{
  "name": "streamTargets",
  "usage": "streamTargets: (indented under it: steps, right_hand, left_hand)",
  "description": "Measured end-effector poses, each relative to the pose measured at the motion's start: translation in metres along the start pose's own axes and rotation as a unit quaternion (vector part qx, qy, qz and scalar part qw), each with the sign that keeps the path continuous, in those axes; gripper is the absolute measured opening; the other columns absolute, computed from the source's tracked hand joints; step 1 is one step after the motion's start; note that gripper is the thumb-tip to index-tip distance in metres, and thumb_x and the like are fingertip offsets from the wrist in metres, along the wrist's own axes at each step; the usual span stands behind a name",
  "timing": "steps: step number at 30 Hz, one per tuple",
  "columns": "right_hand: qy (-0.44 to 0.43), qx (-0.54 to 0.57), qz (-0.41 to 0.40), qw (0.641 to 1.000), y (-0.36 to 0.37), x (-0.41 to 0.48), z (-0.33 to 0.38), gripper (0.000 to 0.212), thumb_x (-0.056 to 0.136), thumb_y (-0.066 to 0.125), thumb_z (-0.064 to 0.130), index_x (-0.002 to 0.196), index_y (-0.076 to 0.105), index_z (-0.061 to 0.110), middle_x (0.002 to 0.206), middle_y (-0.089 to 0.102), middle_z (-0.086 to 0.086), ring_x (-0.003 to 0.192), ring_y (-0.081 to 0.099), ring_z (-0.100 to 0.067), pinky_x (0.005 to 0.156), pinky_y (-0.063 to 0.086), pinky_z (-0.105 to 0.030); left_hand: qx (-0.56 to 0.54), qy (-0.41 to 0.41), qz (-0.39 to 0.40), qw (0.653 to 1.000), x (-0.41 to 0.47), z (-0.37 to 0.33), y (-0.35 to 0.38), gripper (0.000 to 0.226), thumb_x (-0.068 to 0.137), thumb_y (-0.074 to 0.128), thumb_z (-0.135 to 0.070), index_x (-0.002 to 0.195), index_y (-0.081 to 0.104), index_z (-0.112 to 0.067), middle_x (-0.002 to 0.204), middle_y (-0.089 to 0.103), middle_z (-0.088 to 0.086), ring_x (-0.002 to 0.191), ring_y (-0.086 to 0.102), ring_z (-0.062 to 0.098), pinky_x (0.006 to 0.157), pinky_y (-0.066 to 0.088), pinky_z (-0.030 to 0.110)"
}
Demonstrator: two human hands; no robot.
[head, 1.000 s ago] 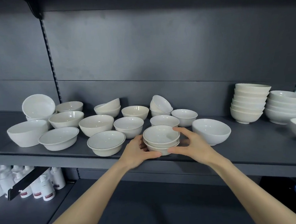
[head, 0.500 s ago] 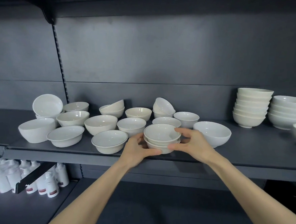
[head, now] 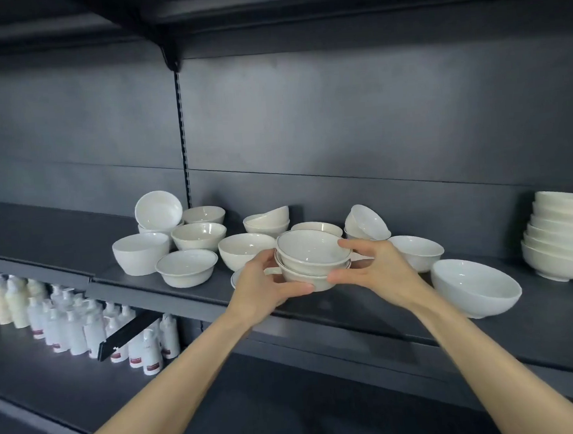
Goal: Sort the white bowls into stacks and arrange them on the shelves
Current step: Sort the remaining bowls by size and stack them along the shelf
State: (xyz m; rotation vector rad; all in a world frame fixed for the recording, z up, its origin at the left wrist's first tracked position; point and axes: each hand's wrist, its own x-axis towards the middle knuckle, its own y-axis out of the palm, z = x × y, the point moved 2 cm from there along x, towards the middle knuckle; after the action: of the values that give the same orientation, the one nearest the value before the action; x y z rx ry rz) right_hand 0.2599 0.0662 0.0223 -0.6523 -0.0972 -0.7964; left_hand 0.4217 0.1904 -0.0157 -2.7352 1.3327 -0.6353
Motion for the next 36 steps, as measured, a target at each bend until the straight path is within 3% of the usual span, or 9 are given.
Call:
streamTargets:
  steps: [5,7,12,14,18,23,27,30,36]
  right_hand:
    - [-0.019,-0.002,0.018,1.0,0.034,0.029,0.024,0.082,0.061,0.088,0.03,0.134,0.054,0.015,0.131,0.058,0.008,0.101,0.063,-0.005,0.099,0.048,-0.031]
    - [-0.028,0.001,0.008,1.0,0.047,0.039,0.032,0.079,0.062,0.089,0.026,0.132,0.055,0.013,0.131,0.057,0.007,0.104,0.062,-0.005,0.1,0.047,-0.028]
    - [-0.012,-0.002,-0.006,1.0,0.073,0.057,0.041,0.081,0.059,0.089,0.03,0.131,0.057,0.013,0.132,0.056,0.008,0.111,0.06,-0.008,0.103,0.045,-0.033]
    - [0.004,-0.008,-0.009,1.0,0.08,0.056,0.039,0.082,0.06,0.088,0.03,0.132,0.055,0.011,0.132,0.057,0.009,0.107,0.062,-0.008,0.098,0.049,-0.031]
    - [0.043,-0.02,-0.027,0.999,0.085,0.043,0.034,0.078,0.064,0.088,0.025,0.133,0.054,0.012,0.129,0.057,0.01,0.096,0.062,0.0,0.072,0.05,-0.013]
    - [0.073,-0.047,-0.055,0.995,0.083,0.029,0.033,0.078,0.063,0.087,0.026,0.133,0.055,0.013,0.129,0.06,0.007,0.091,0.064,0.001,0.08,0.049,-0.016]
    - [0.092,-0.043,-0.051,0.994,0.087,0.024,0.028,0.078,0.062,0.088,0.026,0.131,0.055,0.013,0.126,0.062,0.005,0.098,0.065,-0.005,0.09,0.051,-0.023]
    - [0.104,-0.04,-0.044,0.993,0.091,0.024,0.023,0.078,0.062,0.088,0.026,0.131,0.055,0.011,0.123,0.062,0.003,0.108,0.061,-0.013,0.094,0.05,-0.027]
    - [0.114,-0.023,-0.034,0.993,0.097,0.025,0.016,0.079,0.063,0.088,0.022,0.133,0.052,0.013,0.127,0.06,-0.001,0.108,0.061,-0.007,0.095,0.05,-0.026]
  left_hand:
    - [-0.001,-0.006,-0.035,0.999,0.012,0.005,-0.045,0.064,0.06,0.089,-0.006,0.117,0.059,-0.008,0.103,0.069,-0.004,0.09,0.068,0.006,0.07,0.052,0.013]
    - [0.007,0.0,-0.038,0.999,0.02,0.007,-0.062,0.066,0.058,0.091,-0.01,0.116,0.06,-0.011,0.107,0.069,-0.001,0.096,0.069,0.015,0.074,0.053,0.018]
    - [0.015,-0.003,-0.011,1.0,0.04,0.02,-0.095,0.069,0.055,0.093,-0.015,0.114,0.058,-0.013,0.106,0.068,-0.002,0.092,0.069,0.015,0.077,0.054,0.021]
    - [0.021,-0.01,0.009,1.0,0.044,0.03,-0.098,0.068,0.053,0.094,-0.022,0.111,0.059,-0.014,0.103,0.069,-0.002,0.094,0.066,0.014,0.081,0.052,0.024]
    - [0.042,-0.017,0.066,0.997,0.045,0.044,-0.094,0.082,0.043,0.089,-0.048,0.114,0.059,-0.019,0.111,0.067,-0.007,0.109,0.061,0.01,0.095,0.05,0.031]
    - [0.032,-0.008,0.098,0.995,0.041,0.052,-0.085,0.058,0.064,0.089,-0.025,0.111,0.058,-0.017,0.108,0.058,-0.006,0.089,0.053,-0.003,0.066,0.042,0.001]
    - [0.015,-0.011,0.113,0.993,0.038,0.059,-0.082,0.071,0.056,0.09,-0.036,0.118,0.058,-0.022,0.123,0.056,0.002,0.105,0.057,0.009,0.076,0.045,0.009]
    - [-0.019,-0.017,0.122,0.992,0.036,0.063,-0.081,0.062,0.066,0.087,-0.015,0.118,0.054,-0.021,0.109,0.062,-0.01,0.098,0.059,0.003,0.068,0.046,0.004]
    - [-0.058,-0.041,0.142,0.987,0.034,0.067,-0.078,0.065,0.069,0.084,-0.009,0.124,0.05,-0.021,0.107,0.064,-0.016,0.097,0.059,-0.006,0.071,0.048,0.004]
